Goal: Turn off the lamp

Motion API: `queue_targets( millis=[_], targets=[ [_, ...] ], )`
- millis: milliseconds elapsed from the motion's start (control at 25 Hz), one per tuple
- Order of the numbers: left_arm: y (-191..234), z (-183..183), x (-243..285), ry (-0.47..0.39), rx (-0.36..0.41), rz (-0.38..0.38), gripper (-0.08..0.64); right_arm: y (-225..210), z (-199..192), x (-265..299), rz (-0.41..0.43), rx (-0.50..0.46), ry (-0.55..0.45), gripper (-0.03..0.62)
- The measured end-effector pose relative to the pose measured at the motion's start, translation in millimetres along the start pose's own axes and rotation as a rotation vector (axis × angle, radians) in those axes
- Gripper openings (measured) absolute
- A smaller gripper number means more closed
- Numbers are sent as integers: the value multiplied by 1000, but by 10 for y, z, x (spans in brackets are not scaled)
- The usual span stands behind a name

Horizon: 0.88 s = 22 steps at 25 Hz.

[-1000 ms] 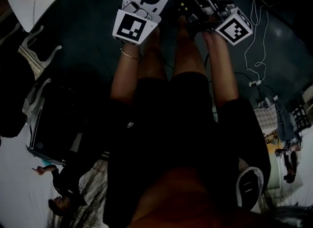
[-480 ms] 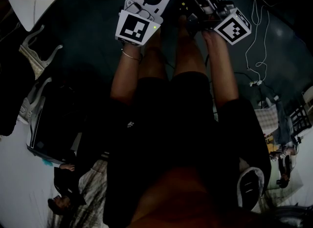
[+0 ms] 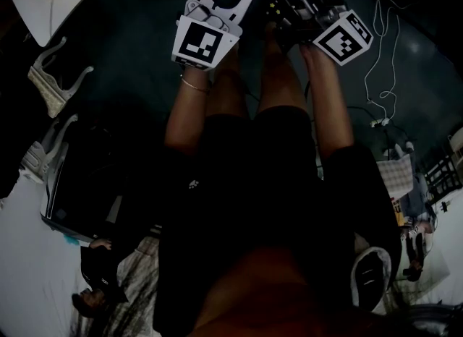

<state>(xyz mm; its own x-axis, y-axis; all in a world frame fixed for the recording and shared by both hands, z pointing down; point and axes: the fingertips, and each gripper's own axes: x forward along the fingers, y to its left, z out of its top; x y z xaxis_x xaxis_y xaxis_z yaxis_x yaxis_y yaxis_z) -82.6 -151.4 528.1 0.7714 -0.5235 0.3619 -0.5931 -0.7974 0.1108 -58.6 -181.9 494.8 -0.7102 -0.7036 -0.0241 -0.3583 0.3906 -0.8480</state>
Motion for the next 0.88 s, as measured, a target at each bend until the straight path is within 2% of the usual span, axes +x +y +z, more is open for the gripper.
queue_targets(
  millis=[880],
  targets=[
    [-41, -37, 25, 20, 5, -8, 15, -29, 16, -47, 1, 44, -22, 75]
  ],
)
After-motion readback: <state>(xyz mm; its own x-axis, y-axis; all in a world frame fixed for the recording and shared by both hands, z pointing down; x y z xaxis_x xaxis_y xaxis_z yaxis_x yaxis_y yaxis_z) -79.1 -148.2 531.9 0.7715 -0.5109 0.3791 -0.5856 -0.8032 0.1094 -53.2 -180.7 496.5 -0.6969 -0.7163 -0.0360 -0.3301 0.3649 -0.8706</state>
